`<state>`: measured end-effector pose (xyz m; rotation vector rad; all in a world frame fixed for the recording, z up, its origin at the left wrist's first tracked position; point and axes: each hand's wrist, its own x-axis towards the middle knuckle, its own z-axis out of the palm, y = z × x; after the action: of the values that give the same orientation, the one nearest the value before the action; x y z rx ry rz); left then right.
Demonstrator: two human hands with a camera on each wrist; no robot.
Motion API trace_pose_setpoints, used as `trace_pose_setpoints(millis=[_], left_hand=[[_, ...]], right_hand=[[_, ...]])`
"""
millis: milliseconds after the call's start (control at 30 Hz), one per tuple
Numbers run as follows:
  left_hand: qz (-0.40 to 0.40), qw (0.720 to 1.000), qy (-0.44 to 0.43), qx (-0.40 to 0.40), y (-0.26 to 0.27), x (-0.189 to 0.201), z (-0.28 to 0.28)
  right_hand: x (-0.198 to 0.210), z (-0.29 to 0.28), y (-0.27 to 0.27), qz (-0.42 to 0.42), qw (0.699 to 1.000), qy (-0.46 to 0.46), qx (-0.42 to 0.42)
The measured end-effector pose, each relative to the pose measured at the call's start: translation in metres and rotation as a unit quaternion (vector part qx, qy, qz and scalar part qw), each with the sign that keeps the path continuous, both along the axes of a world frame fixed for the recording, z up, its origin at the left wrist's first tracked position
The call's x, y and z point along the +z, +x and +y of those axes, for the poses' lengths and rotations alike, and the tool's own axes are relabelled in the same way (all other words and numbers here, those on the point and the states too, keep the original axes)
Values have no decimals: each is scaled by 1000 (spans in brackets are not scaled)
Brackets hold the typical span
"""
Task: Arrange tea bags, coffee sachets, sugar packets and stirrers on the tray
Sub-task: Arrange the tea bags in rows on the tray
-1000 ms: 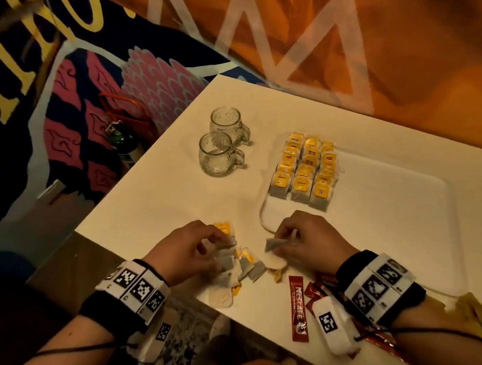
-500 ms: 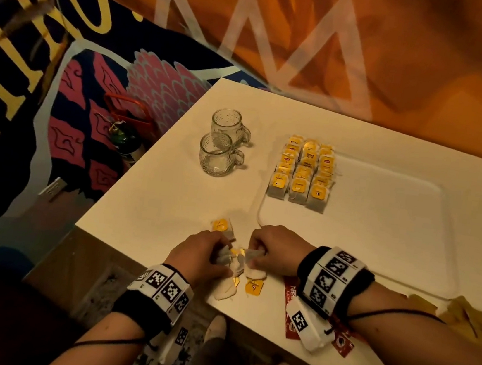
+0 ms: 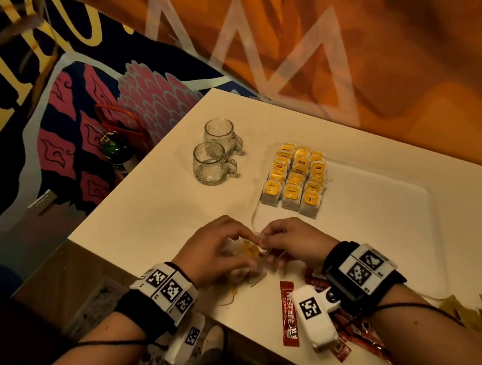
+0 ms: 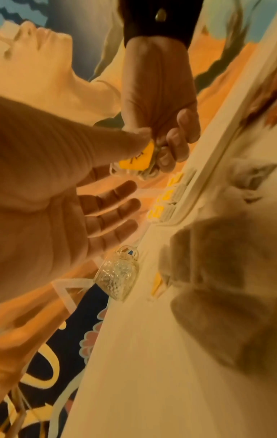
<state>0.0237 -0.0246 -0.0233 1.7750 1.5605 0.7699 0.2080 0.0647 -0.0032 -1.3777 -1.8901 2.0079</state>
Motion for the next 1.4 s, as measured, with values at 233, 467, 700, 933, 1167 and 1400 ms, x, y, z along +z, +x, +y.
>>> trace_pose_setpoints(millis=[233,467,700,933,1167,1400], left_hand=[[-157,974,-8,160,-32,7,-1],[-257,923,-83,276,-56,-2,-15],[-359,861,-163,321,-59,3,-16],[-387,844,-276,247,-44,12,-5],[-426,821,-325,199,-21,20,12],[-411,848,-233,239,-34,10,9]], right_hand=[[-13,-7,-31,-53,993,108,14],[-32,-15,-62,-184,921,281,196],[-23,-6,-51,-132,953,249,110],[15,2,-28,24,973,230,-15],[17,-2,-35,88,917,388,-44],[1,-8,-36,71,914,391,76]])
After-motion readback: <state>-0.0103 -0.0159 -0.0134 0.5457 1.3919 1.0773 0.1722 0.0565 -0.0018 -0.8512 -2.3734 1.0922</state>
